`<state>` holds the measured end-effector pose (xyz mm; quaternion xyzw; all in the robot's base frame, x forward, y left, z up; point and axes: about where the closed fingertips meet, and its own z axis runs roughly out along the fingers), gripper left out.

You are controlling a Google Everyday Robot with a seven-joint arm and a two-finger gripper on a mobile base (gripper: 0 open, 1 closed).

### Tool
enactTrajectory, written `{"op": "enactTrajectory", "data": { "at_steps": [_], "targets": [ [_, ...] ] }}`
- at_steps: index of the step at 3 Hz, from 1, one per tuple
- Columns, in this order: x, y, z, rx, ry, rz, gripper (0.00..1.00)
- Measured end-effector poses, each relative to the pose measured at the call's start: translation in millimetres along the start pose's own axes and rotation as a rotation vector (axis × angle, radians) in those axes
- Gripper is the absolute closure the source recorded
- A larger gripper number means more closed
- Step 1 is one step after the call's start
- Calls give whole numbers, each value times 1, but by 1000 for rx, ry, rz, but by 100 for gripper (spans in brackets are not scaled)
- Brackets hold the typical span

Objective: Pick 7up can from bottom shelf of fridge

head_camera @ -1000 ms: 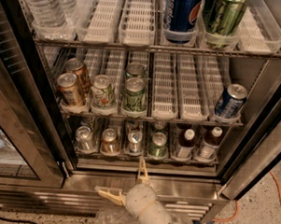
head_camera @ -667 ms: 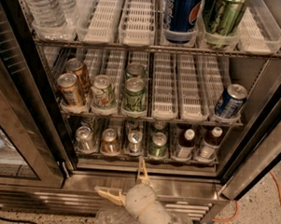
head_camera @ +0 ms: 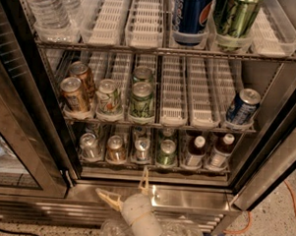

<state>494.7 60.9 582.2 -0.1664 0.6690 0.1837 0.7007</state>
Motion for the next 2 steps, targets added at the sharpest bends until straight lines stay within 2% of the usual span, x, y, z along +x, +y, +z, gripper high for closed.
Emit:
{"op": "enactTrajectory", "data": {
  "at_steps": [1, 2],
  "targets": [
    [3, 11, 6, 91, -62, -52, 0],
    [-21, 30, 6, 95, -110, -97, 0]
  ]
}}
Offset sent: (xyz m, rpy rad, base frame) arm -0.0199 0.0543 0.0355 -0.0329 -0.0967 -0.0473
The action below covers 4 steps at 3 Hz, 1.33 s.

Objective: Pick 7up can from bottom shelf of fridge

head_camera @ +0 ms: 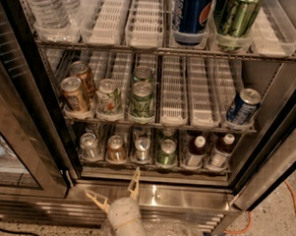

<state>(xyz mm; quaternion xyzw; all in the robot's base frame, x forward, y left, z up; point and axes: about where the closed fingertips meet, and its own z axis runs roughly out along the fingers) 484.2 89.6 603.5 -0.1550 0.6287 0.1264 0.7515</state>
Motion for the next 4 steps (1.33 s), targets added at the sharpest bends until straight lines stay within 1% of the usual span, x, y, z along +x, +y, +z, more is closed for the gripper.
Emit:
{"op": "enactTrajectory", "data": {
  "at_steps": [1, 2, 3, 4],
  "targets": [
    [0, 0, 0, 0, 0, 0, 0],
    [3, 14, 8, 0, 6, 17, 0],
    [12, 32, 18, -62, 31, 40, 0],
    [17, 48, 22, -133, 57, 54, 0]
  ]
}}
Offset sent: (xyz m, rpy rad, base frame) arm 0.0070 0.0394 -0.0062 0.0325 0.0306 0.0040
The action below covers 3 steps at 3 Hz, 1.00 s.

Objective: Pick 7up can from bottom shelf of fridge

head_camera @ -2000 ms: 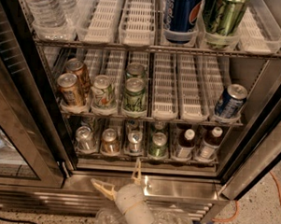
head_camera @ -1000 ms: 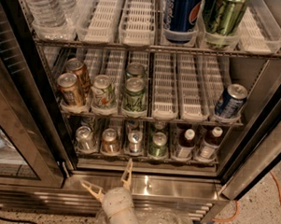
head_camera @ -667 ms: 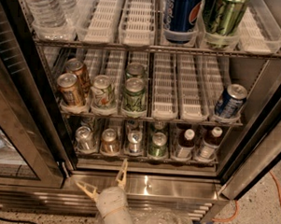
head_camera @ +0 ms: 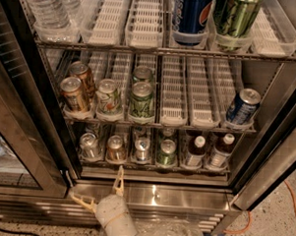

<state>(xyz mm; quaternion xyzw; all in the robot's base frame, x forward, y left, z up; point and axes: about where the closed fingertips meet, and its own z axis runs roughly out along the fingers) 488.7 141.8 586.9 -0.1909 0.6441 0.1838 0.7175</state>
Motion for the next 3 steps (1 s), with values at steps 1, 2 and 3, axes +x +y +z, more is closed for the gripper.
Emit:
{"op": "enactTrajectory", "data": {
  "at_steps": [1, 2, 3],
  "targets": [
    [1, 7, 6, -17, -4, -24, 0],
    [-1, 11, 17, -18, -37, -53, 0],
    [-6, 4, 29, -15, -70, -84, 0]
  ]
}}
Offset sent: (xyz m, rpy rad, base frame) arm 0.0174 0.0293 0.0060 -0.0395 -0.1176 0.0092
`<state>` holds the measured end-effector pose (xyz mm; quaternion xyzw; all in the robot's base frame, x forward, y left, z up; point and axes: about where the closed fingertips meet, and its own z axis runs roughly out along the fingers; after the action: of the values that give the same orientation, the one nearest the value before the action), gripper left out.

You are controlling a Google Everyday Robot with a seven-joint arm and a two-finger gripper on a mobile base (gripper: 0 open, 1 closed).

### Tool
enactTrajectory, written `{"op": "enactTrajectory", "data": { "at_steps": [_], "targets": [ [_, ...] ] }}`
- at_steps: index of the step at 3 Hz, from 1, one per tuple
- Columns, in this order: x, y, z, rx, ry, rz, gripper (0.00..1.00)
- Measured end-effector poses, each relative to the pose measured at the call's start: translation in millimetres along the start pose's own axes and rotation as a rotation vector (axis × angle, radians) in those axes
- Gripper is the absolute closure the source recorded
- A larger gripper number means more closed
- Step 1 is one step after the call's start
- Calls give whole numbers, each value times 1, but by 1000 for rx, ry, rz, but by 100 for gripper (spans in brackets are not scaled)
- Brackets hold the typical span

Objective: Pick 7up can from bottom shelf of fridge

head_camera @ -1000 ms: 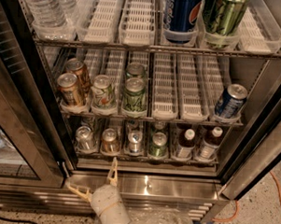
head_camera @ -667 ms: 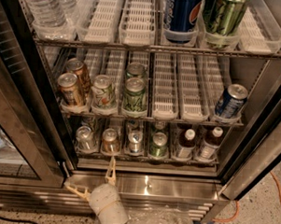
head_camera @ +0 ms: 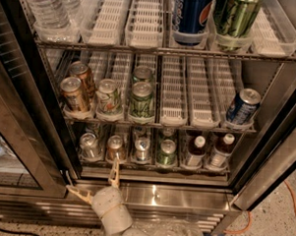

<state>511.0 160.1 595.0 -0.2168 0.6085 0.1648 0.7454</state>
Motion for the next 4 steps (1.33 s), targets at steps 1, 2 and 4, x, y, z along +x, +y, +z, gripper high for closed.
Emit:
{"op": "enactTrajectory", "data": {
  "at_steps": [1, 2, 4],
  "targets": [
    [-3, -11, -4, -40, 8, -21, 0],
    [-5, -12, -4, -50, 13, -21, 0],
    [17, -19, -1, -55, 129, 35, 0]
  ]
}}
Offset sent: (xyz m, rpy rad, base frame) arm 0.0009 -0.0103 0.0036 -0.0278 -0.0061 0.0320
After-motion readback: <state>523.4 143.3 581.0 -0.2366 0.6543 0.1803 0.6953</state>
